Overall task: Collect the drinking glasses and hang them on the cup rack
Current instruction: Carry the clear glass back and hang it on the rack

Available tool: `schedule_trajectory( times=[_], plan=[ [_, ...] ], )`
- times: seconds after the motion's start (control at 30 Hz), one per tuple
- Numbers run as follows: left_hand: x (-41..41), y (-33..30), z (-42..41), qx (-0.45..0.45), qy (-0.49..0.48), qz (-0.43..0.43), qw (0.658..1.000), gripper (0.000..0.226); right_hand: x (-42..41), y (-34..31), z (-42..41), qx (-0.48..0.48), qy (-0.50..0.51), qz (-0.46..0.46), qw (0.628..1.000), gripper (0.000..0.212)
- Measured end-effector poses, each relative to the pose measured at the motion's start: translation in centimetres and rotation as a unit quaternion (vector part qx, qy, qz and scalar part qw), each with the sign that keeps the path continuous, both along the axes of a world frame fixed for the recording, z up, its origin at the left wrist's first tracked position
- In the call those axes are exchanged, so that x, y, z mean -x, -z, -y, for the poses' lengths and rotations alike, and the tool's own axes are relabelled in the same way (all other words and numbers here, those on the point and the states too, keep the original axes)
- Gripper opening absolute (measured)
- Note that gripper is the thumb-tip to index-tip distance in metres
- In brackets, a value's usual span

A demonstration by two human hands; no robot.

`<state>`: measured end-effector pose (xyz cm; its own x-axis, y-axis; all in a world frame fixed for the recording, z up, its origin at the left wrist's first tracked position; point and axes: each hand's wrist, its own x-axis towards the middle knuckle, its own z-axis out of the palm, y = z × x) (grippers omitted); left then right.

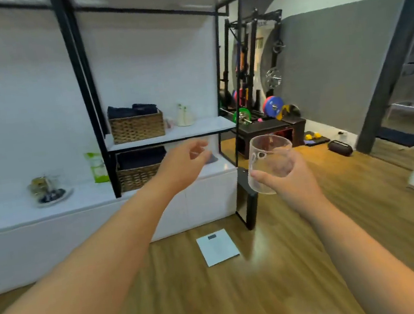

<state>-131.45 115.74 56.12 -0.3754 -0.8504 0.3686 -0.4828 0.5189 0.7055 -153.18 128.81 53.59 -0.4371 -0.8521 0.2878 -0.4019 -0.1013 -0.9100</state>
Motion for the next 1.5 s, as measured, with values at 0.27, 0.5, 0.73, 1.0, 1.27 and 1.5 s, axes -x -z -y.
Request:
schedule_trajectory(
  times=[0.27, 0.5, 0.73, 1.0, 1.27, 1.5],
  plan=[
    [-3.7, 1.1, 7.1, -0.036, -0.14, 0.002, 0.989, 0.044, -2.4, -0.1, 13.1, 0.012, -0.094, 0.006, 0.995, 0.098],
    [-6.5, 1.4, 20.1, -0.052, -0.194, 0.01, 0.98, 0.053, -5.4, 0.4, 27.7, 0.008, -0.159, 0.032, 0.987, 0.079],
    [-10.6, 0.1, 33.6, -0.043, -0.222, 0.008, 0.974, 0.055, -9.8, -1.5, 43.8, 0.002, -0.2, 0.008, 0.98, 0.079],
    [-16.1, -0.2, 43.9, -0.016, -0.312, 0.006, 0.95, 0.054, -16.7, -0.9, 58.9, 0.01, -0.296, 0.005, 0.955, 0.077],
    [-23.6, 1.2, 49.7, -0.04, -0.456, 0.008, 0.889, 0.053, -25.1, 0.3, 71.2, -0.008, -0.449, 0.021, 0.893, 0.08],
    [-30.6, 3.3, 49.3, -0.054, -0.561, 0.011, 0.826, 0.056, -34.8, 2.5, 76.8, -0.043, -0.545, 0.018, 0.837, 0.075]
  ],
)
